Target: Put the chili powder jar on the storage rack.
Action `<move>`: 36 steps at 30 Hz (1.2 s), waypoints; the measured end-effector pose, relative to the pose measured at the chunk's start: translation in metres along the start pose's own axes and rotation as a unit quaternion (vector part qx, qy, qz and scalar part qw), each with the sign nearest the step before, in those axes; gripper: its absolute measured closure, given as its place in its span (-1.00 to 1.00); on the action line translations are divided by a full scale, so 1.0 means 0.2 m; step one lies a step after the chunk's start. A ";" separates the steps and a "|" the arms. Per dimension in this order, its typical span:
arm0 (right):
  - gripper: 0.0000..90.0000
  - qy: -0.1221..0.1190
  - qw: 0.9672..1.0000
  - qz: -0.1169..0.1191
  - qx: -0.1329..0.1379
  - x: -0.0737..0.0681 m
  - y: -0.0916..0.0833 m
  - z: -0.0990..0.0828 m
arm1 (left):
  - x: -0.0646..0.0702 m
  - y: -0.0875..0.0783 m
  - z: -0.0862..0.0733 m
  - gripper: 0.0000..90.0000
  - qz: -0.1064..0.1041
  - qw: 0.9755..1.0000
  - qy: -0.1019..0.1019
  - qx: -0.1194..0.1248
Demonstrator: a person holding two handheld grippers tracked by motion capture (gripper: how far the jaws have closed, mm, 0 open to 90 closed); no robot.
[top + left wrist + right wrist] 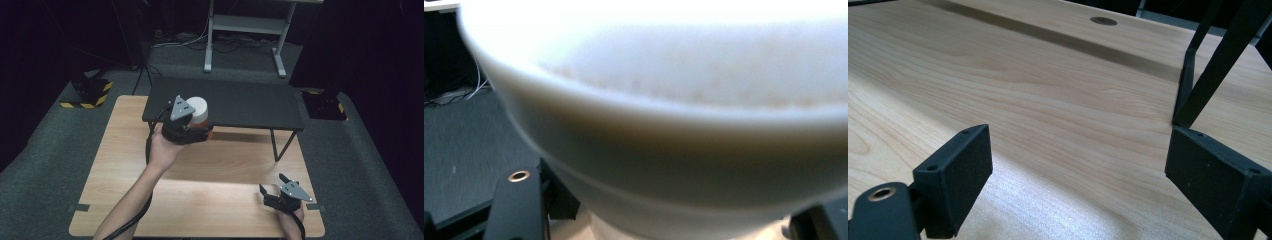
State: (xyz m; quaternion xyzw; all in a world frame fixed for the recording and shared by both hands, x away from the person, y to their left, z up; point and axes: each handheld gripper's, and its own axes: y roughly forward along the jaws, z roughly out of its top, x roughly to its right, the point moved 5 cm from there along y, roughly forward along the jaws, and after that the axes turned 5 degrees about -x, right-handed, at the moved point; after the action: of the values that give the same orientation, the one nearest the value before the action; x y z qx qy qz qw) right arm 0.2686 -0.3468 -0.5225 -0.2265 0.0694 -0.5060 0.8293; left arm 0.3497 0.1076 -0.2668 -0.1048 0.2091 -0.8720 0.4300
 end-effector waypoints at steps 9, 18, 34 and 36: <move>-0.76 0.003 1.000 -0.002 0.005 0.00 0.01 0.00 | -0.02 0.23 0.17 -0.29 0.027 0.999 -0.008 -0.035; -0.76 0.001 1.000 -0.001 0.011 0.00 0.01 0.00 | -0.05 0.33 0.29 -0.29 0.055 0.997 -0.024 -0.055; -0.76 0.007 1.000 -0.003 0.020 0.00 0.01 -0.01 | -0.05 0.42 0.26 -0.30 0.071 0.996 -0.021 -0.052; -0.76 0.007 1.000 -0.003 0.020 0.00 0.01 -0.01 | -0.05 0.42 0.25 -0.30 0.071 0.996 -0.024 -0.049</move>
State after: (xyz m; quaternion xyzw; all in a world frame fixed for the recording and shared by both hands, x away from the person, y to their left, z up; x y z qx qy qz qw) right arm 0.2692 -0.3470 -0.5241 -0.2064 0.0640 -0.5110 0.8320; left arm 0.4336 0.0557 -0.2605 -0.1311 0.2478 -0.8253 0.4903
